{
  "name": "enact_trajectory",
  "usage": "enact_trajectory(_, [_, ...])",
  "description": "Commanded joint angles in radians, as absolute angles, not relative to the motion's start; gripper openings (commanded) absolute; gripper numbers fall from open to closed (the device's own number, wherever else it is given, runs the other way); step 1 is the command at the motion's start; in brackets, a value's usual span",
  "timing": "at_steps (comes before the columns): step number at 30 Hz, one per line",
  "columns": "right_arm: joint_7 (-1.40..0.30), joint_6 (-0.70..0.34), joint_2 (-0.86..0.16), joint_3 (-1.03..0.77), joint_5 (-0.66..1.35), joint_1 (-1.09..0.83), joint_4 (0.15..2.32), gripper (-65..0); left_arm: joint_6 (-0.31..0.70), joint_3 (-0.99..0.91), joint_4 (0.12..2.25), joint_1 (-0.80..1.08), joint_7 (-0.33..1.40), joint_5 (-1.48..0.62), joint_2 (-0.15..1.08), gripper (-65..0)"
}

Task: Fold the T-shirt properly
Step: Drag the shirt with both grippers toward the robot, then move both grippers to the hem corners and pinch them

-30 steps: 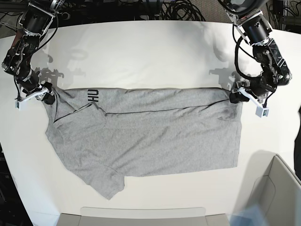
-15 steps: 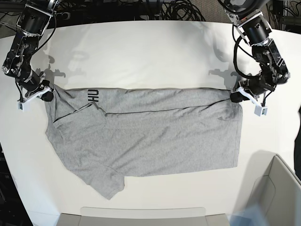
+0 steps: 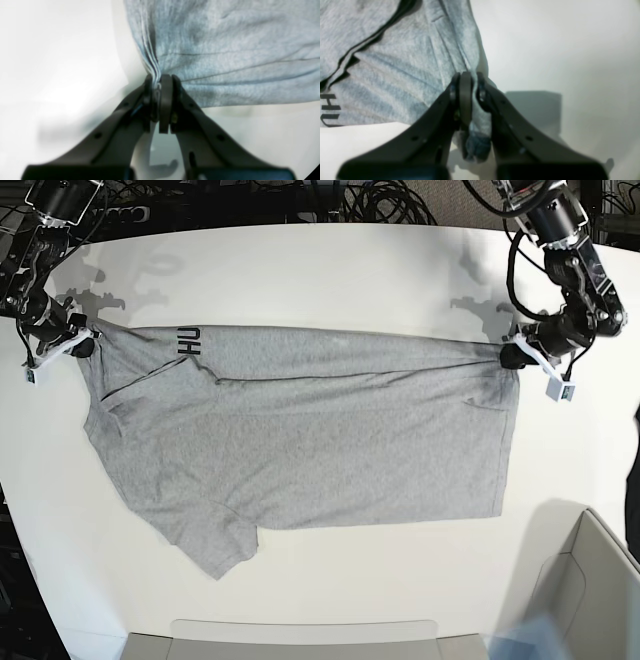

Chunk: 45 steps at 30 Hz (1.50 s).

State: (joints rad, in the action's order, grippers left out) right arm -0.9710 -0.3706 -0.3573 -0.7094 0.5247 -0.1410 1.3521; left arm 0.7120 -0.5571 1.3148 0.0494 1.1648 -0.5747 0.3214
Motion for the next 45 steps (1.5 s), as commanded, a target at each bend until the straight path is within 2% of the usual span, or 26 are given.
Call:
enact_trajectory(1, [-0.978, -0.371, -0.380, -0.717, 0.513, -0.154, 1.371, -65.0, 0.698, -0.559, 1.337, 0.087, 1.228, -0.493, 0.337, -65.0])
enact_trajectory(13, [-0.978, -0.372, -0.346, -0.719, 0.515, -0.357, 1.535, -65.0, 0.698, -0.625, 1.566, 0.329, 1.239, -0.495, 0.315, -65.0])
enact_trajectory(20, [-0.993, -0.371, -0.311, -0.719, 0.509, -0.372, 1.615, -65.0, 0.698, -0.625, 1.672, 0.343, 1.319, -0.490, 0.314, -63.8])
enact_trajectory(25, [-1.056, -0.371, -0.314, -0.727, 0.509, -0.372, 1.681, -49.0, 0.698, -0.628, 1.782, 0.349, 1.345, -0.490, 0.314, -42.6])
enact_trajectory(27, [-1.056, -0.371, -0.312, -0.728, 0.509, -0.372, 1.713, -44.2, 0.698, -0.630, 1.821, 0.351, 1.348, -0.490, 0.314, -39.6])
enact_trajectory(31, [-1.056, -0.371, -0.312, -0.730, 0.509, -0.384, 1.776, -38.4, 0.698, -0.630, 1.885, 0.349, 1.353, -0.490, 0.314, -39.4])
enact_trajectory(40, [-1.053, -0.371, -0.288, -0.885, 0.515, -0.384, 1.939, -38.3, 0.698, -0.691, 1.897, 0.308, 1.396, -0.492, 0.317, -39.4])
enact_trajectory(43, [-1.053, -0.371, -0.300, -0.881, 0.515, -0.297, 1.956, -38.3, 0.698, -0.720, 1.897, 0.249, 1.396, -0.492, 0.315, -39.4])
enact_trajectory(45, [-1.056, -0.371, -0.321, -0.819, 0.507, -0.203, 1.937, -38.3, 0.698, -0.719, 1.897, 0.193, 1.396, -0.490, 0.315, -39.4])
